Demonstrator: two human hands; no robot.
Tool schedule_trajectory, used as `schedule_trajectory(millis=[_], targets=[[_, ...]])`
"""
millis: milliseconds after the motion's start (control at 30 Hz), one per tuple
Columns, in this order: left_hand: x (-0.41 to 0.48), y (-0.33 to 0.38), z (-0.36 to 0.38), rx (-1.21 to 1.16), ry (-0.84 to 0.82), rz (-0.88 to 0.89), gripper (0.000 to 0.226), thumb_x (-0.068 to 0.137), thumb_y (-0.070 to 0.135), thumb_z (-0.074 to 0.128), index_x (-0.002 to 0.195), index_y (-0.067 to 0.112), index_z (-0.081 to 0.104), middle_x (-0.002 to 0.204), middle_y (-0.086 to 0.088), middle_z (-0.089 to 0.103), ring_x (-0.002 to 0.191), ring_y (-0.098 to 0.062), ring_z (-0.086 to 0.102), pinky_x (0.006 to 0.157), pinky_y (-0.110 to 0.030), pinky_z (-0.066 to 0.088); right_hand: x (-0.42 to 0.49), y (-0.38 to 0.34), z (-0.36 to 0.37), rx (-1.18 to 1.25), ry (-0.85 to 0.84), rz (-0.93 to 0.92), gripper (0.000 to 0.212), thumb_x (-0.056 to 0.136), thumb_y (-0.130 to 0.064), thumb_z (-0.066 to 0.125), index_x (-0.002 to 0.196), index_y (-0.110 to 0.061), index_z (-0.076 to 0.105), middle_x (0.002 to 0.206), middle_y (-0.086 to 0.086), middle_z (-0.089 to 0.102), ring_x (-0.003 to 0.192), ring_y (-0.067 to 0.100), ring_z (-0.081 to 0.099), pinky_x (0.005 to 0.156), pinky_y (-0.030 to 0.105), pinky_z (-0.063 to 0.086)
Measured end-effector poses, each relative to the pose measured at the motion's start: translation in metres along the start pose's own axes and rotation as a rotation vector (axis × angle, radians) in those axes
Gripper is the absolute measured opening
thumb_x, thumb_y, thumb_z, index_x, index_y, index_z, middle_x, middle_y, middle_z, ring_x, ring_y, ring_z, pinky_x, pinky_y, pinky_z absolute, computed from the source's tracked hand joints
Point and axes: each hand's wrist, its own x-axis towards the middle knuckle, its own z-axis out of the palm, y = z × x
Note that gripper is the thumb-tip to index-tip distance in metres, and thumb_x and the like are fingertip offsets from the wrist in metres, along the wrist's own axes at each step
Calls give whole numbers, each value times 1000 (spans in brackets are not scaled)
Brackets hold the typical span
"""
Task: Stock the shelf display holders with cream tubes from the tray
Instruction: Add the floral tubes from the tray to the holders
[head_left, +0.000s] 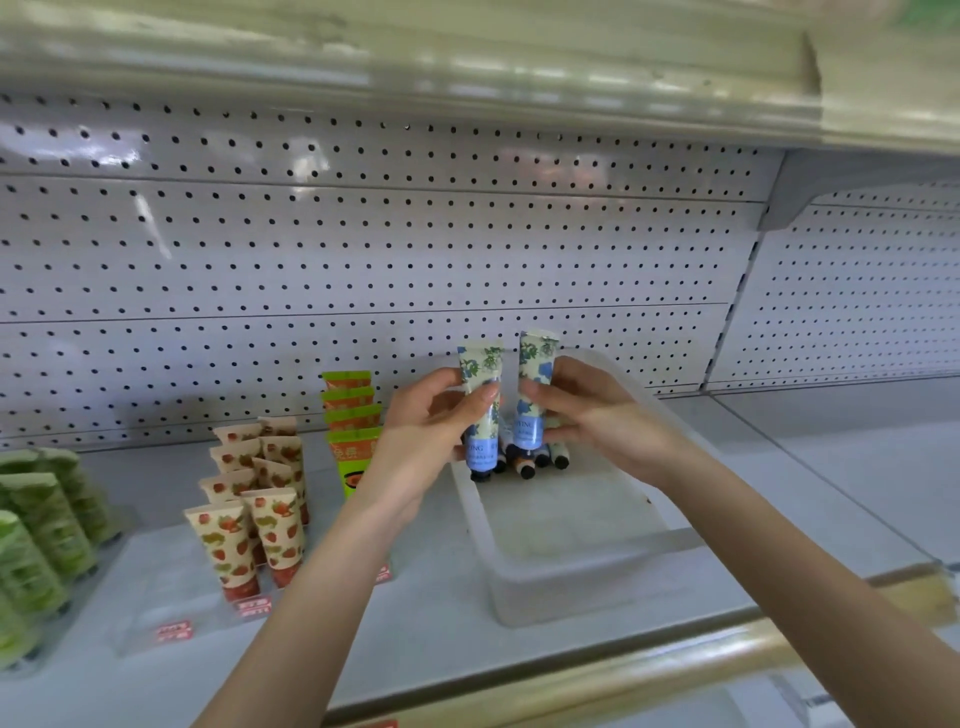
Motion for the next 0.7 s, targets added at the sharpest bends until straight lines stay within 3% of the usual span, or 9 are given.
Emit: schedule_trajectory(millis=[133,233,300,400,567,700], targets=[[-7,7,-8,-40,-9,2,2,86,21,64,88,22,65,72,13,70,69,-3,65,59,-22,56,-12,-8,14,-8,64,-57,32,87,-17,65,118,-16,55,113,9,66,99,22,67,79,40,57],[-14,14,-14,-53,11,12,2,85,20,65,86,21,65,67,14,67,66,-1,62,61,-25,58,-20,-13,21,34,129,-85,27,88,-17,64,114,-15,57,111,9,65,94,21,67,75,37,58],[-20,19,-18,-47,16,21,5,85,19,65,88,16,66,75,5,64,68,-4,61,64,-29,59,-25,-18,26,53,140,-103,20,90,-21,60,110,-16,60,103,7,66,89,17,67,71,34,58],[-30,27,-25,-19,26,45,10,86,18,64,90,9,66,79,-1,61,66,-5,61,62,-27,58,-30,-27,30,67,133,-133,13,91,-23,58,103,-19,61,97,5,64,86,15,66,67,32,56],[-54,42,-31,5,77,88,6,88,17,61,89,13,66,79,0,67,66,-5,64,60,-20,55,-39,-41,34,8,69,-181,21,89,-26,62,103,-10,62,110,18,63,95,28,65,73,40,56],[-72,53,-32,1,166,104,7,86,20,63,91,16,66,76,7,68,64,-2,64,60,-19,55,-51,-52,42,7,-13,-215,26,89,-21,62,108,-4,57,108,19,61,88,19,65,66,30,55]])
